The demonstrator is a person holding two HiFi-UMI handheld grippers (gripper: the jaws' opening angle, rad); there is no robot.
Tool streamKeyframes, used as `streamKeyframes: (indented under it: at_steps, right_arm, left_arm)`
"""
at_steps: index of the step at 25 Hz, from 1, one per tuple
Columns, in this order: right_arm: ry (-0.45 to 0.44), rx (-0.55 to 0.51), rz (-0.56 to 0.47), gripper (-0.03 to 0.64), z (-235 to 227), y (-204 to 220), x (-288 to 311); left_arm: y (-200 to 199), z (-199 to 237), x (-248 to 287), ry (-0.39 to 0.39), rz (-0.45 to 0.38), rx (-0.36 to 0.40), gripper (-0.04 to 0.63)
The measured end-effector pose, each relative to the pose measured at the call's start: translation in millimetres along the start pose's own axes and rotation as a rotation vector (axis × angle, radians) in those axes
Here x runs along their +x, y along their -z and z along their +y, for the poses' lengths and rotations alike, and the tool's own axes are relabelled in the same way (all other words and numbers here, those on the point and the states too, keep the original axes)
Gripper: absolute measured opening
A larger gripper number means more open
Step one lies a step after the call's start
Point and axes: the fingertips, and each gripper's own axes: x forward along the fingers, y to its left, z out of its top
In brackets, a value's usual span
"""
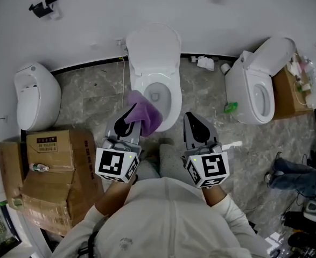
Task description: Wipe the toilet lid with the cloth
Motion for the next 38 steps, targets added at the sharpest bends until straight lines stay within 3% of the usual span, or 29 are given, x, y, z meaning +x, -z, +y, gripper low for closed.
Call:
streamKeyframes:
  at_steps: [11,16,24,38]
  right_arm:
    - [-0.026,0.001,0.026,0.017,-19.8,14.6,47.3]
    - [-0.058,-0.048,0.043,0.017,-33.5,21.8,74.8]
    - [-0.093,-0.037,0.038,0.017,-54.8,38.5,135.1]
    - [-0.12,-0.029,0.113,0.017,-94.6,67.9,213.2]
  left_arm:
    - [20.4,12.9,63.2,0.029,0.025,-0.014,0.018]
    - [31.7,26.7,98.9,0.014,0.037,-0.019,0.018]
    - [50.7,51.9,153.2,0.007,0.025,-0.012,0.018]
    - [100.0,107.7,230.5,-0.053,0.062,-0.07,0.018]
